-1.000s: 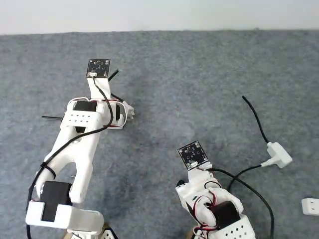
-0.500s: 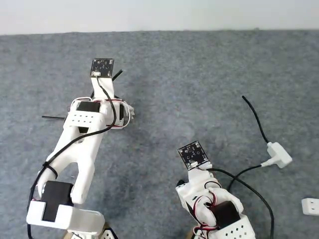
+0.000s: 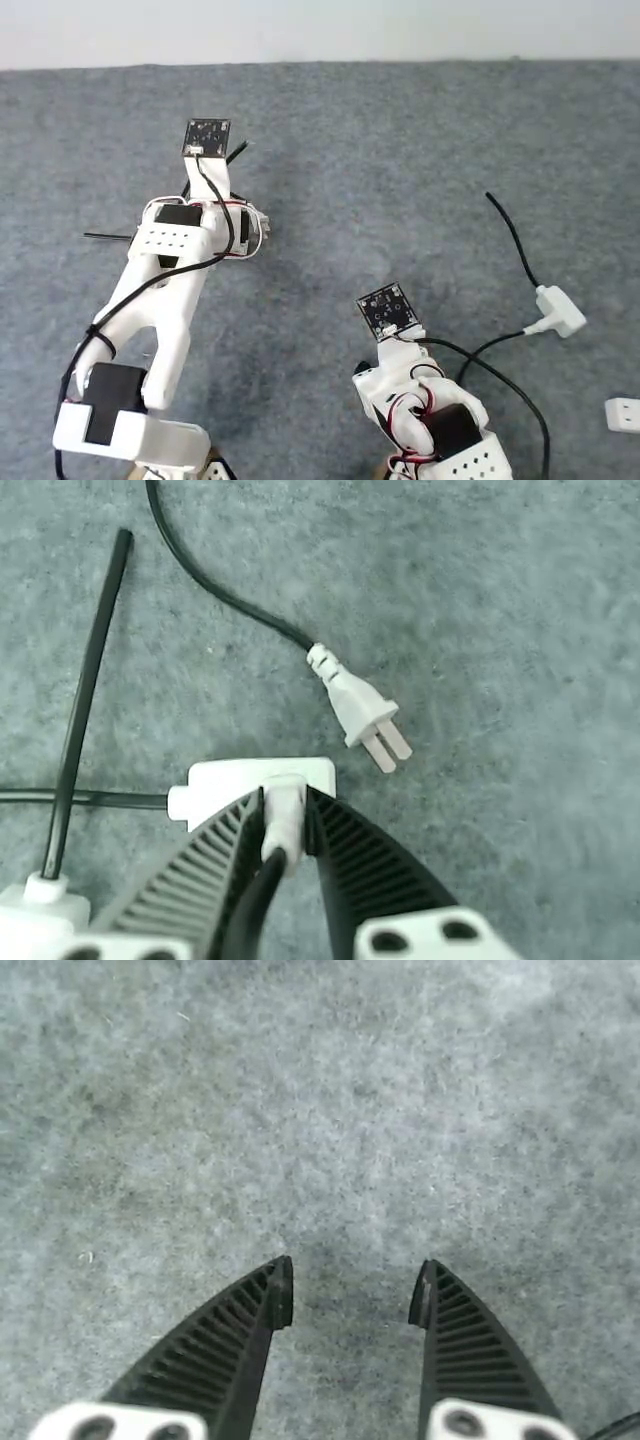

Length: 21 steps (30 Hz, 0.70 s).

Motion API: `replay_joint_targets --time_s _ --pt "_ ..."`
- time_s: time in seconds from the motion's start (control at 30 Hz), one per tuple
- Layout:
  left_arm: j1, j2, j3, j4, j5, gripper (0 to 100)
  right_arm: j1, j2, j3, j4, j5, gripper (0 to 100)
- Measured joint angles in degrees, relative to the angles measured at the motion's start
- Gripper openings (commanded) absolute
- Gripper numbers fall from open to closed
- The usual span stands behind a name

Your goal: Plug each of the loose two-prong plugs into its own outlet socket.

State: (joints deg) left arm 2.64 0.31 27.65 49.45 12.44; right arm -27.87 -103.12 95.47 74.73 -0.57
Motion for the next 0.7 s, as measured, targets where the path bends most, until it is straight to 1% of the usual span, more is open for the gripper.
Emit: replay_joint_targets --time_s 0.3,0.5,0.7 --pt "0.00 0.00 0.00 0.18 0.00 1 -0.09 0.00 0.00 0.00 0.00 19.9" --pt "-3.08 0.00 0.35 0.18 0.00 1 -0.09 0.00 0.00 0.00 0.00 19.9" --pt "-2.90 0.00 0.53 0.18 0.00 1 0.00 0.00 0.00 0.00 0.00 19.9"
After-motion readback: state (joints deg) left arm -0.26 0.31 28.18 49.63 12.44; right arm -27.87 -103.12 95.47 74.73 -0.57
